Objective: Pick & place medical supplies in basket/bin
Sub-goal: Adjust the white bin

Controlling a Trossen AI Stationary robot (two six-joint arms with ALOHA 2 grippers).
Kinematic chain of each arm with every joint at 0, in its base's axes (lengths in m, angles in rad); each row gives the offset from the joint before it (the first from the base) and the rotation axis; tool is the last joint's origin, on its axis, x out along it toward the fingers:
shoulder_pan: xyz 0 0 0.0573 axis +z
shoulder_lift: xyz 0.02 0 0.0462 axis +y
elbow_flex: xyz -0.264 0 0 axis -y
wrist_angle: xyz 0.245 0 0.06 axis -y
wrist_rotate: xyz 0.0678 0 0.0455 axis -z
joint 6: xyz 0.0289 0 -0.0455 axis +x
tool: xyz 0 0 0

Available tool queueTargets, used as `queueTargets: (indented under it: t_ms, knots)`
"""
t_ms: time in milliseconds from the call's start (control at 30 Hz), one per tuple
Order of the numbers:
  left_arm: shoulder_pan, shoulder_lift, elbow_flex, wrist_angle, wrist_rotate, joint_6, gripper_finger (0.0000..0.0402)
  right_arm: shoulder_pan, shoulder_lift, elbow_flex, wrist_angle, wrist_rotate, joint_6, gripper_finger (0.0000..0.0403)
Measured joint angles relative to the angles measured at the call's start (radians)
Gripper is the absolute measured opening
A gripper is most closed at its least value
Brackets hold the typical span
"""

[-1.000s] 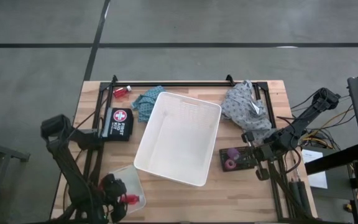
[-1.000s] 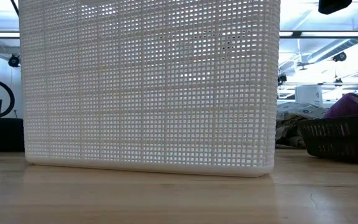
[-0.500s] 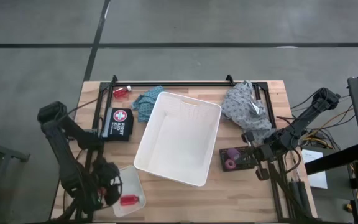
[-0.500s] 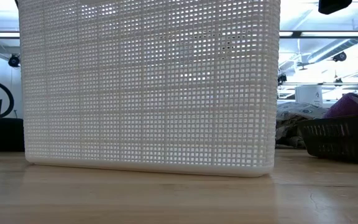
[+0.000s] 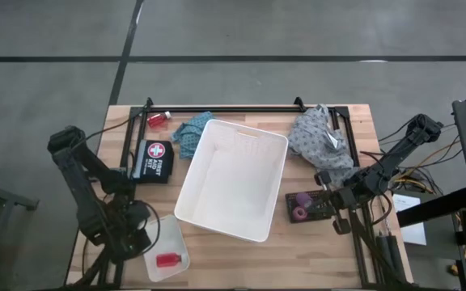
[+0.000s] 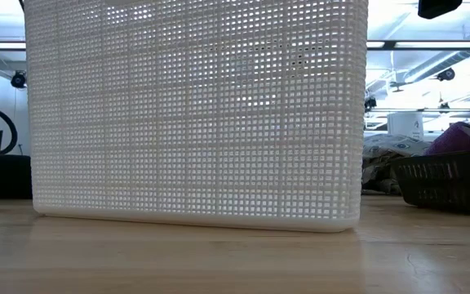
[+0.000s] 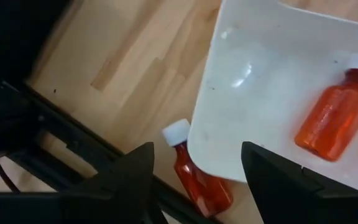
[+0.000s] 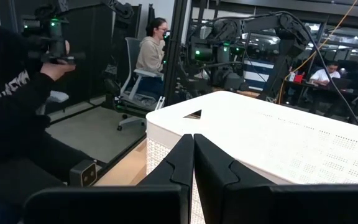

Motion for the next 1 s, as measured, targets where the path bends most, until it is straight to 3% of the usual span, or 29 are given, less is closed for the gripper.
queueTargets:
  t_ms: [300,700,1000]
  knots:
    - [0.054,0.005,-0.128,0.139,0.030,0.053,0.0246,0.000,0.000,0.000,0.000,0.000,0.000,0.0008]
    - [0.152,0.005,-0.200,0.166,0.054,0.193,0.0240,0.000,0.000,0.000,0.000,0.000,0.000,0.0008]
    - [0.203,0.005,-0.215,0.253,0.041,0.296,0.0159,0.000,0.000,0.000,0.000,0.000,0.000,0.0008]
